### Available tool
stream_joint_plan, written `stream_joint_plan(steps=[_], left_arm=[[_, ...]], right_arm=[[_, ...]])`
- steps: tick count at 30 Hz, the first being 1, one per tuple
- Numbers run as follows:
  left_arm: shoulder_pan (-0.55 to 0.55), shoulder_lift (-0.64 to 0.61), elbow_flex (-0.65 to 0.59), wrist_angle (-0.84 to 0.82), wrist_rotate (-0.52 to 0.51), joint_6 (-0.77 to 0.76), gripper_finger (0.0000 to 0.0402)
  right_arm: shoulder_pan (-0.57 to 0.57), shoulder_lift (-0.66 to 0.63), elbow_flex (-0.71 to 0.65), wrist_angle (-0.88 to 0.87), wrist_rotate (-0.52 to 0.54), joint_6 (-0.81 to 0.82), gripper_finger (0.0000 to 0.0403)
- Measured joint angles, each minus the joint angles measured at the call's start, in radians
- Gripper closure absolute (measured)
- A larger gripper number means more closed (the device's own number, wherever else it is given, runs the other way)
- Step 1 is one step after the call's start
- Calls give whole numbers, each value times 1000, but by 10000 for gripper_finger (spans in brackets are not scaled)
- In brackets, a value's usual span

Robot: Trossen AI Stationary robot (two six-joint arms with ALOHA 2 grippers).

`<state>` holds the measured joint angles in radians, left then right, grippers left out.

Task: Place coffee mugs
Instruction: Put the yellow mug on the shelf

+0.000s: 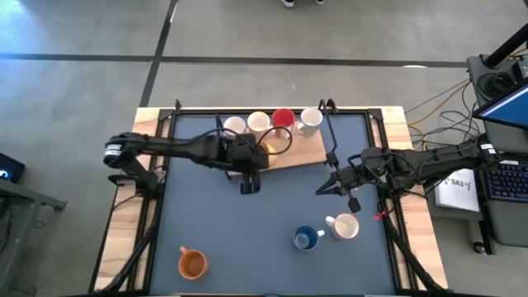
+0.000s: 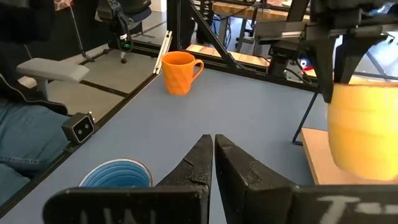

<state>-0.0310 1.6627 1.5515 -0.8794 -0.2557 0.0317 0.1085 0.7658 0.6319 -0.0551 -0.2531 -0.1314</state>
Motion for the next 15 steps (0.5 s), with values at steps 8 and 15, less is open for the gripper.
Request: stream_joint_plan(steps=[8,15], left_arm=[[32,121,173,-245,8,-67,400],[49,220,281,-383,7,-21,400]], right_arm=[[0,1,0,0,6,1,394],[0,1,0,0,14,1,394]])
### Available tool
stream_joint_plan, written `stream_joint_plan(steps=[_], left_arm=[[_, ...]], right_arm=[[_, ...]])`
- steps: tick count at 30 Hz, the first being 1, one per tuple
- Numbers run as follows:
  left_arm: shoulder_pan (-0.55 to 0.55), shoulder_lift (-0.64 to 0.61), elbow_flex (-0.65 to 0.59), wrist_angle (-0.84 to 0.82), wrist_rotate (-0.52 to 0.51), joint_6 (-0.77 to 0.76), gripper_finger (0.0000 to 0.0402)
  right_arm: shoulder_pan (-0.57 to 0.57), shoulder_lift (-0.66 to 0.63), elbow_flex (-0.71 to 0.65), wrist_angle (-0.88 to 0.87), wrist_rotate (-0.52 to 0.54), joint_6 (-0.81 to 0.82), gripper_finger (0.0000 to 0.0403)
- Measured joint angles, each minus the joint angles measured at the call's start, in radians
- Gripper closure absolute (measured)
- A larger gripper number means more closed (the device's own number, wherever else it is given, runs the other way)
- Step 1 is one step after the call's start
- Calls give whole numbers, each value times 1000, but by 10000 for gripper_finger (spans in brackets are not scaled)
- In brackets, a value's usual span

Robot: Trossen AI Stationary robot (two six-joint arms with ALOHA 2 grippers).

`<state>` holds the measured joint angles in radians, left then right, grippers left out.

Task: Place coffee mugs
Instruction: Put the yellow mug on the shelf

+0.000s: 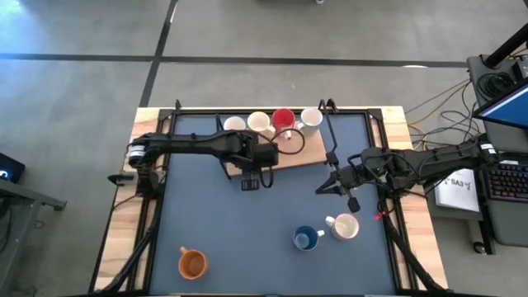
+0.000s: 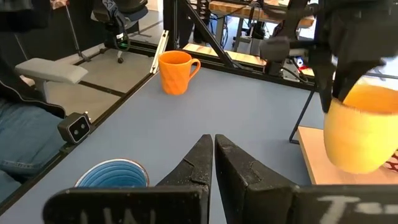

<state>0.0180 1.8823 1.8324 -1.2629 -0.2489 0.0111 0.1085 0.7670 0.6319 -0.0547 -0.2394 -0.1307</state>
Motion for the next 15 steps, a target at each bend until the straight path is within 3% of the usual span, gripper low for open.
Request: stream_joint_plan(steps=[15], left_arm=[[29,61,-22,-66,54,-17,398]], right_arm=[[0,0,0,0,1,9,394]])
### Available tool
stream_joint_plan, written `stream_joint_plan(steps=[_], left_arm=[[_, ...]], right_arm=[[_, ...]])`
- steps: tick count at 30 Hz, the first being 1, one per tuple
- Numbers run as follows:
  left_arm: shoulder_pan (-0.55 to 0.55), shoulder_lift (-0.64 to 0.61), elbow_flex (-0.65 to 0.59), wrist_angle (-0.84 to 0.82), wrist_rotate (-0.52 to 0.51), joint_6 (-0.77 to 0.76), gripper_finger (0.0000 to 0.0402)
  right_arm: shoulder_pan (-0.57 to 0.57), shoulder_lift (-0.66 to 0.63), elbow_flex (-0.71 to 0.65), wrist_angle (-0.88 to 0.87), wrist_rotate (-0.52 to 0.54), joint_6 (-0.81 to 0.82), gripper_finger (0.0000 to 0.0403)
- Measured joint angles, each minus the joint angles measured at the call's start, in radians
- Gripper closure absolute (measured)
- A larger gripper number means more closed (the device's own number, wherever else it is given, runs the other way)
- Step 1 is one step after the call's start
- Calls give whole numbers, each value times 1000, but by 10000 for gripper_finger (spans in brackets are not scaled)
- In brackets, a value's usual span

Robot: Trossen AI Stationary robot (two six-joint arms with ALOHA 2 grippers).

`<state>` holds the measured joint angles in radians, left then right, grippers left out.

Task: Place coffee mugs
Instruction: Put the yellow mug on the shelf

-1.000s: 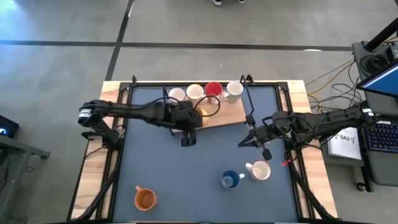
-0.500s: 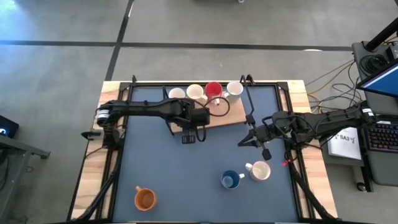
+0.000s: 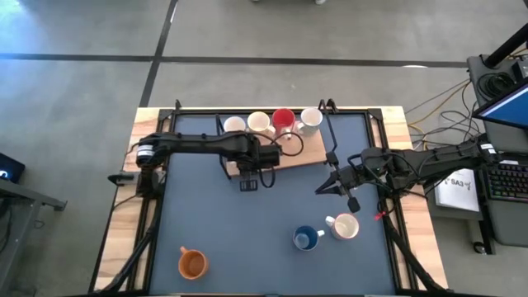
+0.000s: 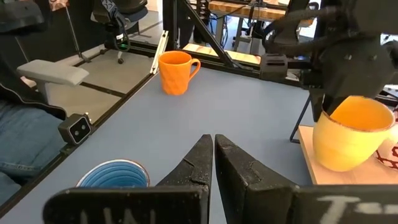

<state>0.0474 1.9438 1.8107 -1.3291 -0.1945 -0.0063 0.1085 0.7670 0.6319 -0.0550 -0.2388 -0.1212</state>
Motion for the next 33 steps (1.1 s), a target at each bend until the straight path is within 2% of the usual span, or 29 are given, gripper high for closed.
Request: stream_joint_plan(steps=[7,33], left_arm=[[7,17,-1,-2,0,1,396],[22,19,27,-11,-35,-3,340]], right_arm=[[0,0,0,0,0,-1,394],[0,0,0,0,2,19,394]])
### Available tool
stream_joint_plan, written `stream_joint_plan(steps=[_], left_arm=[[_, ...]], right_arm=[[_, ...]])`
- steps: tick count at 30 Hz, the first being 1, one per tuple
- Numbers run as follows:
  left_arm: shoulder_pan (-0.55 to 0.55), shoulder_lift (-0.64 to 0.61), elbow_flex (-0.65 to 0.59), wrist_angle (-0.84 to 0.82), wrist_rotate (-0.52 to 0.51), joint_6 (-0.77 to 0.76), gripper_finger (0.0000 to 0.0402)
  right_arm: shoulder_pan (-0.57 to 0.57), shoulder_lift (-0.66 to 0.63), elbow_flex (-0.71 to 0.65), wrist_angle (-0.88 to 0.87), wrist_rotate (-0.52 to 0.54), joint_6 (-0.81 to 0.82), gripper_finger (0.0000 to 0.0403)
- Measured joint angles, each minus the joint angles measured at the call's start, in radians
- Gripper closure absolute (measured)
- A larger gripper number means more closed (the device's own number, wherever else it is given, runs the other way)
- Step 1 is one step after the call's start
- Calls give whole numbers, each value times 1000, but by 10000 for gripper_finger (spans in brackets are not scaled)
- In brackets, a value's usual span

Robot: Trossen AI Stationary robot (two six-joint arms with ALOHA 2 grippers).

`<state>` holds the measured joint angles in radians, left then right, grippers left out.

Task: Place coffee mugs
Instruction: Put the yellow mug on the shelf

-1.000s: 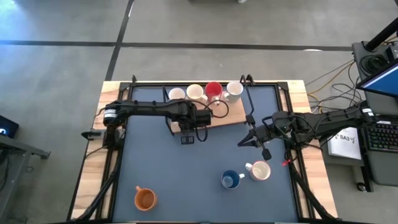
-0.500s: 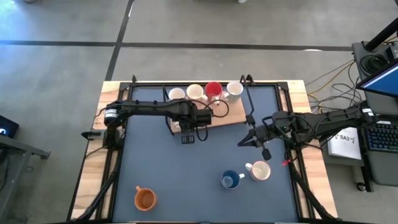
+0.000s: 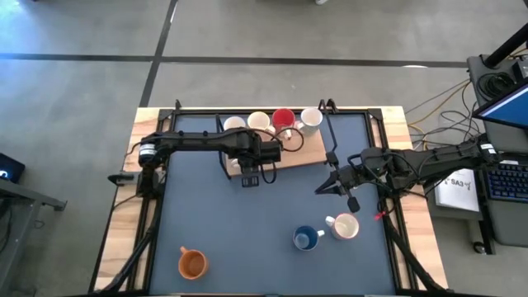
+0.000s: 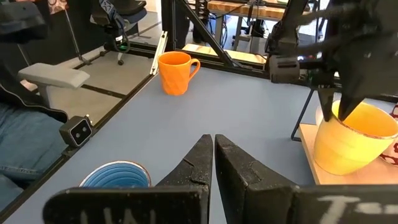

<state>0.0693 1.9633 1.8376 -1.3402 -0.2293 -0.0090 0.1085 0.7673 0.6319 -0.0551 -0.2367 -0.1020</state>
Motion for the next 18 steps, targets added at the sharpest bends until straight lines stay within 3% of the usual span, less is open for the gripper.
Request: stream_joint_plan(steps=[5,9,15,18], left_arm=[[-12,-1,87,30,3,6,340],[-19,-2,112,195,2,52,345],[-22,-1,29,412,-9,48,380],[-21,-1,-22,431,-99,23,398]], right_arm=[[0,0,0,0,0,0,394],[0,0,0,0,0,-1,394],[0,1,0,0,0,1,394],[0,1,0,0,0,13,394]])
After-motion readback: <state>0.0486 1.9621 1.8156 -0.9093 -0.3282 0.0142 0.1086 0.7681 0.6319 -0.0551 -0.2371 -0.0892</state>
